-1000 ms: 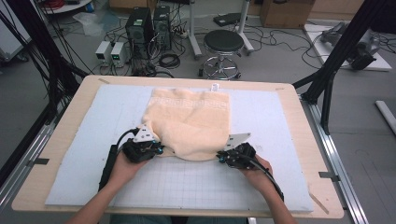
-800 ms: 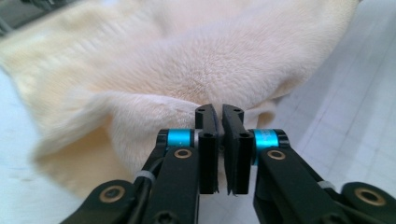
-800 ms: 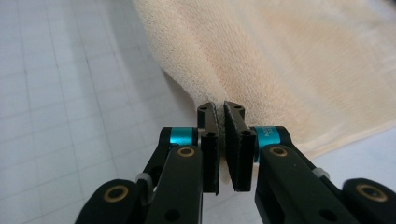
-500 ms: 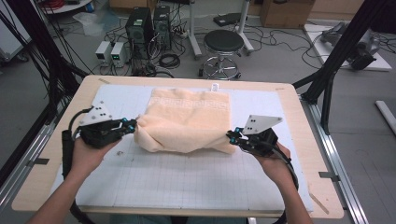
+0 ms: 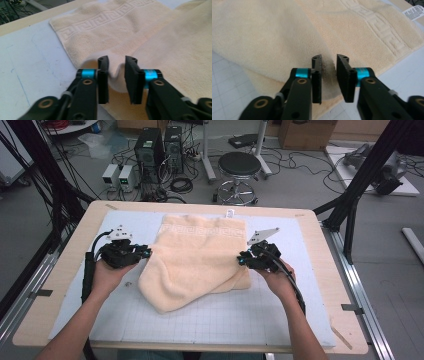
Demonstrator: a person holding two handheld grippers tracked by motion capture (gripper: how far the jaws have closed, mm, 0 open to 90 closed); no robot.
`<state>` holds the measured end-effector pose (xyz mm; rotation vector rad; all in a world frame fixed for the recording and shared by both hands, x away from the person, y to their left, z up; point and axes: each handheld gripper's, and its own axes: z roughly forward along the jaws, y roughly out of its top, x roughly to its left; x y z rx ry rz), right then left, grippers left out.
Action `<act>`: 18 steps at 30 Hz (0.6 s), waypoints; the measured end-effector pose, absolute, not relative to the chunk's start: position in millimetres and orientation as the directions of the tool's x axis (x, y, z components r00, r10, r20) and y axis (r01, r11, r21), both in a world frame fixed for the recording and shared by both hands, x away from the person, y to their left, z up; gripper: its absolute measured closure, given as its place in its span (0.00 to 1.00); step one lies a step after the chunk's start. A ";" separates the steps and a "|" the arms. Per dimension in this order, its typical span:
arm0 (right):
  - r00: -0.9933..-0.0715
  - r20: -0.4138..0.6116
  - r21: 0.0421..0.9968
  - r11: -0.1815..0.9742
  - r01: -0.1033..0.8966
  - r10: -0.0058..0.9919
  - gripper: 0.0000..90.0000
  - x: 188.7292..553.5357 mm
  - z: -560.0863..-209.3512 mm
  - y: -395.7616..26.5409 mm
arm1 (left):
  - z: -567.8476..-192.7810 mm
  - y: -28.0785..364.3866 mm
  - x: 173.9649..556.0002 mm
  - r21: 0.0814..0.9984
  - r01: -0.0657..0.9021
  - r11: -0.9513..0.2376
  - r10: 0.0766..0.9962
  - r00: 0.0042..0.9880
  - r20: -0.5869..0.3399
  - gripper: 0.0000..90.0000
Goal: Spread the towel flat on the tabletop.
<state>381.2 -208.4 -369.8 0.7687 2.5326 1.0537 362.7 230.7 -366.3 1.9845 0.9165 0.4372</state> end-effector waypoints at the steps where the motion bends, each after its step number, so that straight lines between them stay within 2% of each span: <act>1: -0.819 -0.067 0.738 0.580 0.344 0.570 0.77 378.9 -367.0 -209.7 | -364.4 231.6 360.7 0.837 0.429 -0.338 0.741 0.670 -0.044 0.76; 3: -0.819 -0.084 0.760 0.568 0.316 0.567 0.75 370.8 -359.1 -212.4 | -358.5 235.6 354.1 0.854 0.402 -0.330 0.728 0.685 -0.041 0.72; 10: -0.859 -0.115 0.788 0.572 0.228 0.500 0.74 330.6 -350.8 -214.2 | -355.6 238.3 321.0 0.875 0.335 -0.349 0.655 0.755 -0.028 0.66; 14: -0.894 -0.110 0.770 0.606 0.200 0.434 0.75 312.2 -371.1 -205.6 | -376.3 231.2 302.9 0.875 0.318 -0.365 0.603 0.796 -0.038 0.61; 18: -0.921 -0.082 0.722 0.660 0.209 0.380 0.75 311.1 -399.9 -191.3 | -407.7 222.8 298.7 0.836 0.339 -0.431 0.551 0.833 -0.054 0.59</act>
